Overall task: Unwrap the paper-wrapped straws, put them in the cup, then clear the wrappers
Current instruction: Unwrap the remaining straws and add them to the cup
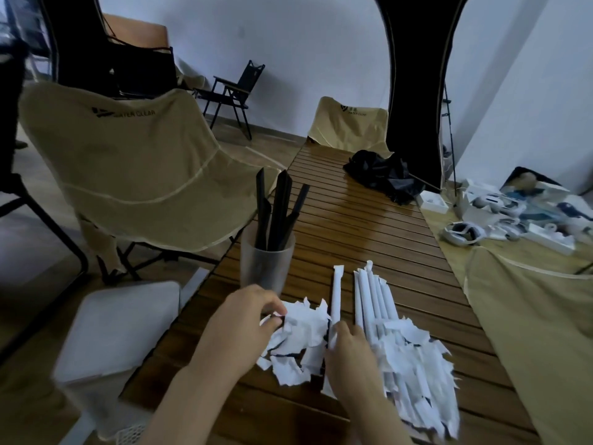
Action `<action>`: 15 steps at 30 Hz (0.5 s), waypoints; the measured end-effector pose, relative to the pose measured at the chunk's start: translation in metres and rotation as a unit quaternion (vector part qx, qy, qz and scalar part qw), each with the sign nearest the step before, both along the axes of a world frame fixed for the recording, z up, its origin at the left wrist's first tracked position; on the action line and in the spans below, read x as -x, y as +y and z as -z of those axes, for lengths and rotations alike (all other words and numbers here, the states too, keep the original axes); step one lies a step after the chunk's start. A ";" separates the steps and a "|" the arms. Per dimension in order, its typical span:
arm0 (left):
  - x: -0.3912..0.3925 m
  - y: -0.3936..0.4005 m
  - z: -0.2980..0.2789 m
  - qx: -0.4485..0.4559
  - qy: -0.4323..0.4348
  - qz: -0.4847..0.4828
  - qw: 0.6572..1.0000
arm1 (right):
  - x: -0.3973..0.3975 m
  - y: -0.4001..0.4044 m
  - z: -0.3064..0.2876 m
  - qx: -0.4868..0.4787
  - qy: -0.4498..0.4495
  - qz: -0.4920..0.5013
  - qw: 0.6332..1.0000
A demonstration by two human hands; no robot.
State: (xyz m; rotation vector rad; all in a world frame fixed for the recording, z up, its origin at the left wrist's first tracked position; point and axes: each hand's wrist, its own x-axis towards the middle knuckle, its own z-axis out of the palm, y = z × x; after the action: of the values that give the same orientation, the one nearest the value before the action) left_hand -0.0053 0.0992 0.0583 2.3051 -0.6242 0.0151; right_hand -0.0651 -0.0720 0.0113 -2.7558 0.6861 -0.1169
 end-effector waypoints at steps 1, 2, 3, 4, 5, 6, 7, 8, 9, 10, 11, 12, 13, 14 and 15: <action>0.003 -0.003 0.001 -0.020 0.014 0.016 1.000 | 0.000 0.001 0.002 -0.009 -0.009 0.004 1.000; 0.006 -0.005 0.002 -0.042 0.031 0.035 0.998 | 0.001 0.002 0.003 -0.018 -0.014 0.011 1.000; 0.009 -0.008 0.003 -0.064 0.051 0.058 0.995 | 0.001 0.004 0.004 -0.025 -0.017 0.020 0.999; 0.011 -0.010 0.005 -0.085 0.071 0.083 0.990 | 0.001 0.005 0.003 -0.031 -0.020 0.030 0.999; 0.012 -0.012 0.006 -0.104 0.086 0.105 0.985 | 0.001 0.005 0.003 -0.037 -0.023 0.045 0.998; 0.013 -0.014 0.008 -0.116 0.094 0.120 0.981 | 0.001 0.005 0.001 -0.043 -0.029 0.064 0.997; 0.014 -0.016 0.008 -0.120 0.097 0.126 0.980 | 0.001 0.004 -0.002 -0.049 -0.038 0.085 0.994; 0.015 -0.018 0.009 -0.118 0.094 0.127 0.980 | 0.001 0.003 -0.007 -0.058 -0.051 0.104 0.992; 0.015 -0.021 0.009 -0.111 0.081 0.124 0.983 | 0.001 0.000 -0.012 -0.070 -0.070 0.120 0.988; 0.016 -0.024 0.009 -0.100 0.068 0.119 0.985 | 0.003 -0.002 -0.020 -0.086 -0.095 0.130 0.983; 0.017 -0.027 0.008 -0.084 0.054 0.114 0.988 | 0.005 -0.005 -0.026 -0.104 -0.123 0.130 0.978; 0.017 -0.030 0.007 -0.069 0.044 0.114 0.990 | 0.007 -0.007 -0.032 -0.123 -0.152 0.123 0.973; 0.018 -0.035 0.005 -0.053 0.038 0.118 0.991 | 0.010 -0.010 -0.038 -0.141 -0.178 0.113 0.967; 0.018 -0.038 0.004 -0.035 0.033 0.123 0.991 | 0.013 -0.012 -0.043 -0.158 -0.199 0.101 0.962; 0.018 -0.041 0.003 -0.011 0.023 0.128 0.991 | 0.015 -0.012 -0.046 -0.177 -0.217 0.087 0.956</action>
State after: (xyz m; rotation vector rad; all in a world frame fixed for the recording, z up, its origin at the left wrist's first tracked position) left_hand -0.0231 0.0584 0.0556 2.2224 -0.8959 -0.1661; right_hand -0.0799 -0.0843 0.0578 -2.2181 0.7394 -0.5624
